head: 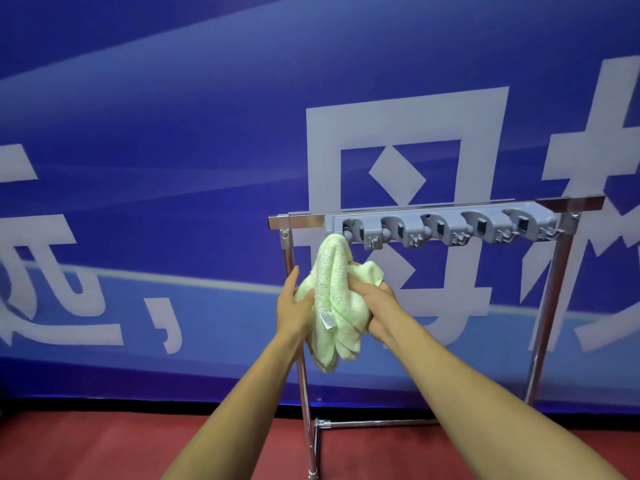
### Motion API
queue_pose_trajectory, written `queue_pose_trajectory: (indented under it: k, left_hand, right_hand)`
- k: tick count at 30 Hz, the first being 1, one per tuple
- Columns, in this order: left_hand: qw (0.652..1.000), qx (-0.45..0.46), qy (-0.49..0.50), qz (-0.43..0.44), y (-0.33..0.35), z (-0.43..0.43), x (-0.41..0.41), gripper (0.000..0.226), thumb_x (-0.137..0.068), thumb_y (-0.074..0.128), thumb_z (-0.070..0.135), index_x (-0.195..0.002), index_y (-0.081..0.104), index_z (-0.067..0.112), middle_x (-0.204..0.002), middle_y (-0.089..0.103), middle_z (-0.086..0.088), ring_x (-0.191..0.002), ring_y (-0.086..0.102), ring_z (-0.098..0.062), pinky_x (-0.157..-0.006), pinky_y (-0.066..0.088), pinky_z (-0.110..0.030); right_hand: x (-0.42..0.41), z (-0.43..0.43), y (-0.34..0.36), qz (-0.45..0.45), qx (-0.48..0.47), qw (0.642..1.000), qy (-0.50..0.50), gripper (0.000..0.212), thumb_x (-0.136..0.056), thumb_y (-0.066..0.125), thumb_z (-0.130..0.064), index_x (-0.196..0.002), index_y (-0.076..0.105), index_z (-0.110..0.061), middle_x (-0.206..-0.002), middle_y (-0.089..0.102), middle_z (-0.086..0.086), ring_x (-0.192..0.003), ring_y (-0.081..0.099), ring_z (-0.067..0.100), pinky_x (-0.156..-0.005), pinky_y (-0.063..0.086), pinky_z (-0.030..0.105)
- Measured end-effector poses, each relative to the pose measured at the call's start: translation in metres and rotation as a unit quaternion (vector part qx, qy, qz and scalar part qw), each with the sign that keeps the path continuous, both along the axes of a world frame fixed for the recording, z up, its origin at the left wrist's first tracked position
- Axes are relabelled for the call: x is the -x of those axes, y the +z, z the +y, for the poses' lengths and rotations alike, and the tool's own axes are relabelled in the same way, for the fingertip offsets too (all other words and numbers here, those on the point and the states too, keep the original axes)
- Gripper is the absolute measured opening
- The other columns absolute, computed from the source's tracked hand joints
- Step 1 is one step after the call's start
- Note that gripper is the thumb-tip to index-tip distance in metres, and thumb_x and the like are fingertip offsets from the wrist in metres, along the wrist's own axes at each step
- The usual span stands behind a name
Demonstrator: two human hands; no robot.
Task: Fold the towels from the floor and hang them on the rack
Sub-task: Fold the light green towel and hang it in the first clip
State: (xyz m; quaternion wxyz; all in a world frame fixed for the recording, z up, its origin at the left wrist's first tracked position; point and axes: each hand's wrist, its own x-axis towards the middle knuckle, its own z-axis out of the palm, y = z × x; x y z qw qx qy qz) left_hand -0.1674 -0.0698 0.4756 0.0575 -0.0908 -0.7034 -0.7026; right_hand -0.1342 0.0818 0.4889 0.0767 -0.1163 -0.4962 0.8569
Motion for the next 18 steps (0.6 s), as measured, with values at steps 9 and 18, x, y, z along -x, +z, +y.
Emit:
queue_pose_trajectory:
  k: [9,18]
  left_hand:
    - [0.996,0.09,-0.01,0.008,0.032,-0.024,-0.032,0.066,-0.098,0.063,0.02,-0.157,0.032,0.027,-0.155,0.039,-0.009,-0.142,0.041,-0.027,-0.115,0.039,-0.048]
    - [0.99,0.126,-0.06,0.034,0.052,-0.01,-0.097,0.056,-0.098,0.063,0.027,-0.15,0.044,0.026,-0.153,0.045,-0.008,-0.139,0.045,-0.027,-0.113,0.041,-0.045]
  right_hand:
    - [-0.04,0.008,0.015,-0.114,-0.336,0.931,-0.085,0.097,-0.078,0.082,-0.039,-0.149,0.022,-0.011,-0.147,0.039,0.013,-0.131,0.045,0.033,-0.098,0.044,0.042]
    - [-0.101,-0.001,0.04,-0.06,-0.433,0.898,-0.058,0.093,-0.086,0.078,-0.035,-0.156,0.019,-0.017,-0.156,0.029,0.012,-0.14,0.039,0.032,-0.105,0.04,0.043]
